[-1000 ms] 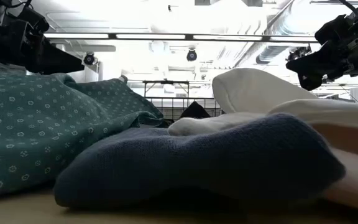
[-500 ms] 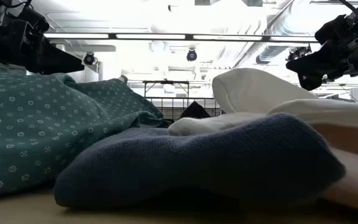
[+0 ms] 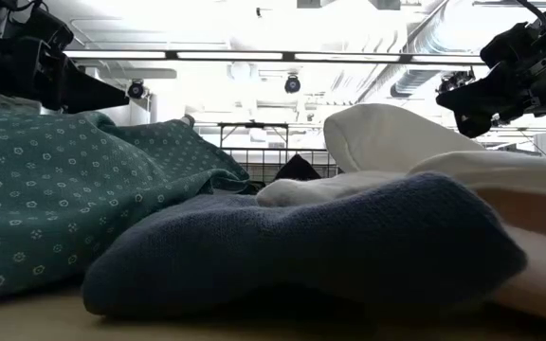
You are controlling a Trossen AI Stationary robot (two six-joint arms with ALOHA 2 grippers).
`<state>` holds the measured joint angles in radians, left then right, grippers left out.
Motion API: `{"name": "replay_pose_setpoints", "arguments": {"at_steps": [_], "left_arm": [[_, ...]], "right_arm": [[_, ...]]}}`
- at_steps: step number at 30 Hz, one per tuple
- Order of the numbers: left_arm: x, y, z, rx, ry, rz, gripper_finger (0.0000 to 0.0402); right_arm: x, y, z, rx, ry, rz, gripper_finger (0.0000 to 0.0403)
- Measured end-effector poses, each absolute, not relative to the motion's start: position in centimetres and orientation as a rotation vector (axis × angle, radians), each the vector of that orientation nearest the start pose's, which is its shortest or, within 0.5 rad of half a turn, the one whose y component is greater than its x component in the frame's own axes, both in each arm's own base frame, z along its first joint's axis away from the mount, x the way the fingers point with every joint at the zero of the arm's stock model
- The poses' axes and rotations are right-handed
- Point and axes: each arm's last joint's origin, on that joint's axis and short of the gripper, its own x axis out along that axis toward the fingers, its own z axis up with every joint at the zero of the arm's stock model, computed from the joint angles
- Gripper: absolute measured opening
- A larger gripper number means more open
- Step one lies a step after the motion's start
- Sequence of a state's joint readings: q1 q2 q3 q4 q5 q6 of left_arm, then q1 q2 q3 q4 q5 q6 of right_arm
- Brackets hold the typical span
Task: Pick & Place Cloths
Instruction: Put the blue shirt into the blue bin
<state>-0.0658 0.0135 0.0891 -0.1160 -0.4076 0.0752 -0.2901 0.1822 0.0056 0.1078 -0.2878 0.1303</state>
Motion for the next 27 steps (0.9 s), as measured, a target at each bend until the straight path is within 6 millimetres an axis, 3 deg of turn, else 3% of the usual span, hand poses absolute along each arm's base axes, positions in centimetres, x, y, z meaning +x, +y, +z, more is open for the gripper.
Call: {"name": "replay_pose_setpoints", "arguments": {"at_steps": [22,27], "left_arm": [[9.5,0.4,18.0,0.075,0.089,0.303,0.0179],[10.0,0.2,19.4,0.040,0.120,0.230,0.0179]], "right_arm": [[10.5,-2.3,16.1,0.150,0.066,-0.007,0.0004],[10.5,-2.3,16.1,0.150,0.066,-0.006,0.0004]]}}
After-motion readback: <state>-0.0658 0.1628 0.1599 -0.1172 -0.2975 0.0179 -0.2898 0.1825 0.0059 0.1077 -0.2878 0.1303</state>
